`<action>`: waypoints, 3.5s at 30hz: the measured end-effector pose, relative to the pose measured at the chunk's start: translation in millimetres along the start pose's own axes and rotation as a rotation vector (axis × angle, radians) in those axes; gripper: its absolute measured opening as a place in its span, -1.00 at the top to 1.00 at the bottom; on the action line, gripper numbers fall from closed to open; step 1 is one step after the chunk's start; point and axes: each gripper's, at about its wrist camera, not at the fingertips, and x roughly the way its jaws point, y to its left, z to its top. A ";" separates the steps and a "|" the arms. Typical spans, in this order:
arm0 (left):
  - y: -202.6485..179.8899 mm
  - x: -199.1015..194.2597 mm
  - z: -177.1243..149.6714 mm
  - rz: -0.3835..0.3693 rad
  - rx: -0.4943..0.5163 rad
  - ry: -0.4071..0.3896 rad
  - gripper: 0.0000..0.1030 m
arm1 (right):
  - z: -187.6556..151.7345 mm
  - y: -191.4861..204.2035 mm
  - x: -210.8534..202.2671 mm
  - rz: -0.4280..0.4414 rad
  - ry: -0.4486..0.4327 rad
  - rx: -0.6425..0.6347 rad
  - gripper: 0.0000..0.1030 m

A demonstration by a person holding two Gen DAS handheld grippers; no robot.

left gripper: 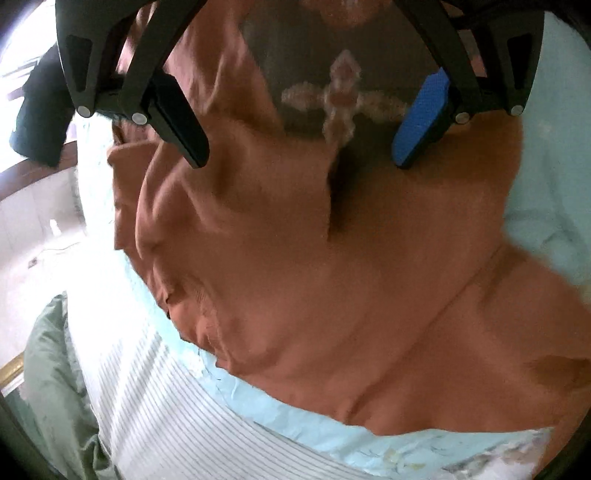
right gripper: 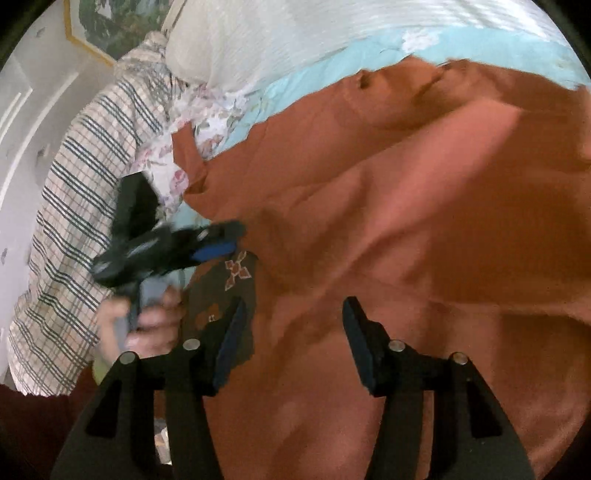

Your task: Fold small clothes

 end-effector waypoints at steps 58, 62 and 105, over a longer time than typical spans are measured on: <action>60.2 -56.8 34.9 0.330 0.034 -0.270 0.87 | -1.7 -95.1 -105.1 -0.415 -0.308 0.219 -0.11; 93.3 -83.4 48.6 0.368 -0.059 -0.320 0.47 | -27.7 -60.9 -111.1 -0.298 -0.307 0.168 -0.20; -87.4 -50.0 13.3 0.062 0.232 -0.386 0.90 | -87.1 -28.0 -91.0 -0.155 -0.255 0.236 -0.26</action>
